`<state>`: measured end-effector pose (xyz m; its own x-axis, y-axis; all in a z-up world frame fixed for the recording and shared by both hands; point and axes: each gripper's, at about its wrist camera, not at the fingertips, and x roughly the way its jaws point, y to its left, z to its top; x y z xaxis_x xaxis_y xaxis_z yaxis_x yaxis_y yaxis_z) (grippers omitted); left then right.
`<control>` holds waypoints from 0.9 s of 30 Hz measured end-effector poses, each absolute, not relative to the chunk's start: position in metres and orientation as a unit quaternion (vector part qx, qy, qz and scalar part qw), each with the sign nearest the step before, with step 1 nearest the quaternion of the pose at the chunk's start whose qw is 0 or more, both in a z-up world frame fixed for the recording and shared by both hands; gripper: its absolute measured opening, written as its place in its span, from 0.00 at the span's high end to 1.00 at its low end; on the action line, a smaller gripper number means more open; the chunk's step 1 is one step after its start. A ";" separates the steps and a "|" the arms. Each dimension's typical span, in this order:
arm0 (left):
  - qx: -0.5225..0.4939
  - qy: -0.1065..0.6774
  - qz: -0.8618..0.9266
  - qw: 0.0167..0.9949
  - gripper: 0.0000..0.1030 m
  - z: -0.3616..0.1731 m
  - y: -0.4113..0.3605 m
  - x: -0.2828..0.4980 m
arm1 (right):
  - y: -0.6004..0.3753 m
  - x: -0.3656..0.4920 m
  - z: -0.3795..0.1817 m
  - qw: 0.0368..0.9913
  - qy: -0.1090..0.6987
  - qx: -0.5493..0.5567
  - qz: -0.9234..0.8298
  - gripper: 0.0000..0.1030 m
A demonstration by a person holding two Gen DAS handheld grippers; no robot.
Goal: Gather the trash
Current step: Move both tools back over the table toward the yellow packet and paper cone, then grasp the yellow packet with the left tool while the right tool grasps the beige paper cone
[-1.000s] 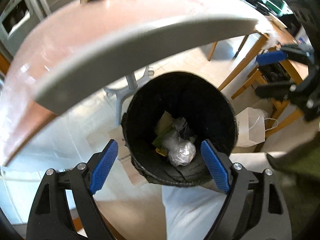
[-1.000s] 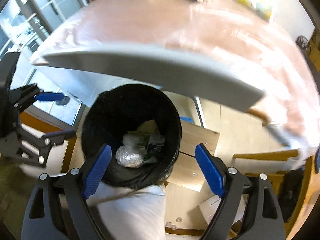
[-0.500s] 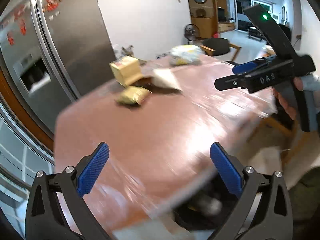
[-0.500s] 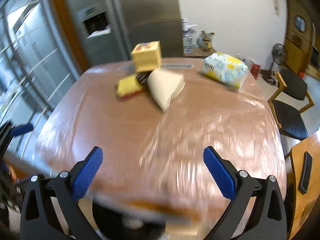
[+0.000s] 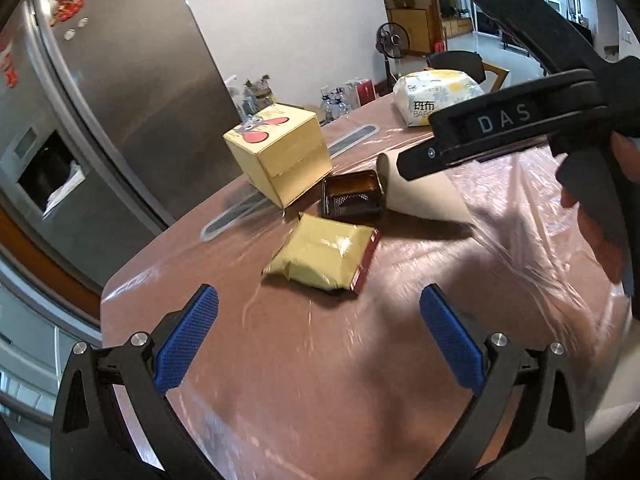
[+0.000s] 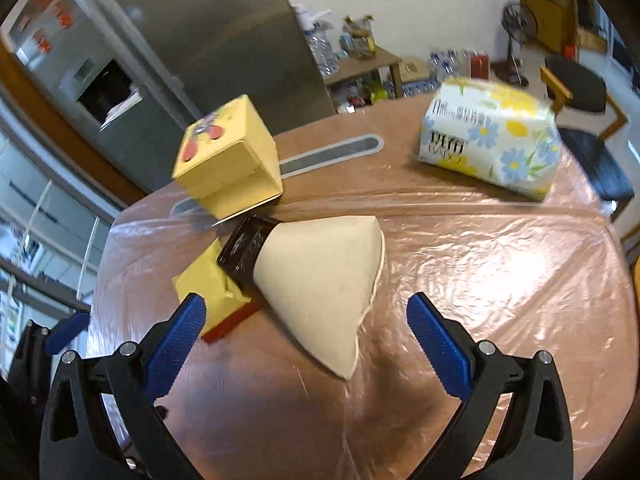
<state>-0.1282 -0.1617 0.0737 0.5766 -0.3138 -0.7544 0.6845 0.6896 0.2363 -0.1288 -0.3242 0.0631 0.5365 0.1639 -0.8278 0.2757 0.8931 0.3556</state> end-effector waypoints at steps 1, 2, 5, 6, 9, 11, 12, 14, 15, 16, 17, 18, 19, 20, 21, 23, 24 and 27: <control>0.262 0.360 -0.296 0.845 0.02 0.071 -0.165 -0.121 | -0.326 -0.125 0.060 0.841 0.483 0.241 -0.036 0.04; 0.263 0.365 -0.300 0.841 0.02 0.068 -0.169 -0.114 | -0.328 -0.123 0.057 0.837 0.485 0.249 -0.039 0.04; 0.275 0.373 -0.304 0.832 0.02 0.058 -0.178 -0.100 | -0.330 -0.114 0.048 0.830 0.492 0.259 -0.049 0.04; 0.278 0.376 -0.305 0.829 0.02 0.055 -0.180 -0.097 | -0.331 -0.112 0.047 0.829 0.493 0.259 -0.051 0.04; 0.283 0.386 -0.307 0.823 0.02 0.045 -0.186 -0.086 | -0.331 -0.107 0.042 0.825 0.498 0.261 -0.053 0.04; 0.283 0.393 -0.309 0.819 0.02 0.038 -0.188 -0.080 | -0.333 -0.106 0.038 0.820 0.501 0.271 -0.050 0.04; 0.283 0.395 -0.309 0.818 0.02 0.037 -0.188 -0.079 | -0.334 -0.104 0.037 0.818 0.502 0.275 -0.051 0.05; 0.283 0.402 -0.311 0.813 0.02 0.033 -0.189 -0.074 | -0.336 -0.102 0.035 0.817 0.503 0.276 -0.051 0.06; 0.283 0.403 -0.311 0.813 0.02 0.032 -0.189 -0.074 | -0.336 -0.102 0.034 0.815 0.506 0.277 -0.052 0.09; 0.282 0.405 -0.313 0.812 0.02 0.031 -0.189 -0.073 | -0.336 -0.102 0.033 0.814 0.507 0.279 -0.051 0.11; 0.282 0.407 -0.316 0.809 0.02 0.030 -0.189 -0.072 | -0.337 -0.101 0.032 0.812 0.509 0.282 -0.050 0.11; 0.283 0.408 -0.317 0.808 0.02 0.029 -0.191 -0.071 | -0.337 -0.100 0.033 0.813 0.508 0.280 -0.051 0.11; 0.285 0.409 -0.319 0.806 0.02 0.027 -0.191 -0.071 | -0.336 -0.099 0.034 0.813 0.508 0.280 -0.050 0.11; 0.286 0.410 -0.321 0.804 0.02 0.026 -0.192 -0.070 | -0.336 -0.098 0.034 0.813 0.508 0.281 -0.050 0.11; 0.287 0.411 -0.323 0.803 0.02 0.025 -0.192 -0.069 | -0.336 -0.098 0.034 0.813 0.509 0.280 -0.049 0.11; 0.289 0.413 -0.326 0.800 0.02 0.022 -0.194 -0.067 | -0.335 -0.096 0.035 0.814 0.509 0.276 -0.048 0.11; 0.287 0.412 -0.329 0.800 0.02 0.022 -0.195 -0.063 | -0.335 -0.096 0.035 0.814 0.509 0.274 -0.048 0.11; 0.282 0.416 -0.333 0.798 0.02 0.021 -0.195 -0.060 | -0.334 -0.094 0.035 0.817 0.510 0.266 -0.048 0.16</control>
<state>-0.0603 -0.1953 0.0209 0.4313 -0.2971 -0.8519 0.7662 0.6192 0.1720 -0.0939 -0.3345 0.0345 0.4745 0.1934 -0.8588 0.3487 0.8545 0.3851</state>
